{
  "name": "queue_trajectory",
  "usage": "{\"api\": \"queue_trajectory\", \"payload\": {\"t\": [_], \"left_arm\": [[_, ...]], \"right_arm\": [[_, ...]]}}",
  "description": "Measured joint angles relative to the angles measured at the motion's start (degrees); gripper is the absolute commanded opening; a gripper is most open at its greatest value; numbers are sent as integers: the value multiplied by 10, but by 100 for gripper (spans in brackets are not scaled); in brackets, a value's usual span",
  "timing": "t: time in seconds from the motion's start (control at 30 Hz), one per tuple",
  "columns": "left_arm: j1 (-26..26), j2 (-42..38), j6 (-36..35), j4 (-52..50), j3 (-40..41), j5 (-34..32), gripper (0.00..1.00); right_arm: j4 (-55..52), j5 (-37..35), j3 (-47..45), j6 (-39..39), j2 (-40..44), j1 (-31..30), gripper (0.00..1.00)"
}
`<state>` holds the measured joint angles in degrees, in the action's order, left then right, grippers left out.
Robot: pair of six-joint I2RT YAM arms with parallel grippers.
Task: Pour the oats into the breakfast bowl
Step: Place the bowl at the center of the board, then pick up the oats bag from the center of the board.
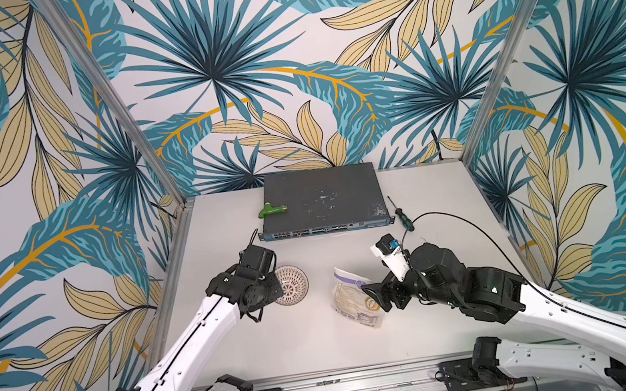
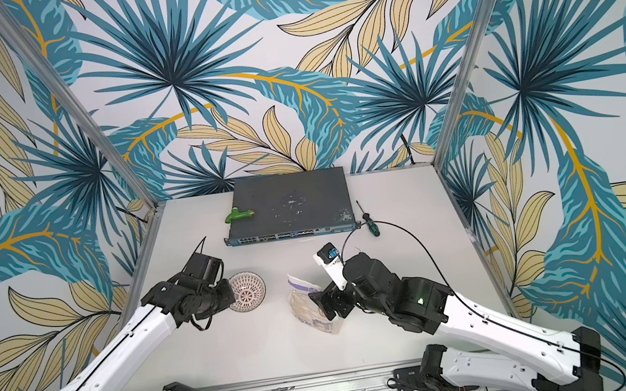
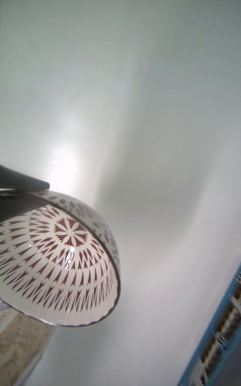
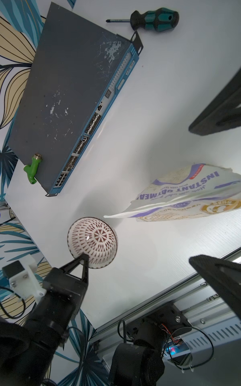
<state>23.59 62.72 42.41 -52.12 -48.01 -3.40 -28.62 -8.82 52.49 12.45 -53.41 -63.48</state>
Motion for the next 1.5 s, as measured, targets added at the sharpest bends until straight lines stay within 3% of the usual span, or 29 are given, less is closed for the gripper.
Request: {"api": "queue_trajectory", "payload": {"t": [0.13,0.27,0.5,0.6,0.7,0.73,0.97,1.2,1.5], "left_arm": [[0,-89,23,-39,53,33,0],[3,-160,54,-43,87,70,0],[31,-179,101,-39,148,101,0],[39,-185,114,-35,157,105,0],[44,-194,126,-25,167,110,0],[46,-195,129,-23,168,111,0],[69,-197,159,4,178,115,0],[132,-188,211,66,185,112,0],[246,-47,257,132,139,68,0]], "right_arm": [[-7,-4,16,-4,-25,0,88],[-17,-5,26,-13,-51,0,79],[-28,-7,42,-26,-126,0,63],[-32,-12,46,-30,-152,0,41],[-36,-19,54,-34,-173,0,2],[-38,-23,57,-32,-176,-1,0],[-91,-111,73,8,-172,-2,0],[-180,-234,80,72,-125,39,0],[-141,-272,35,87,-59,123,0]]}}
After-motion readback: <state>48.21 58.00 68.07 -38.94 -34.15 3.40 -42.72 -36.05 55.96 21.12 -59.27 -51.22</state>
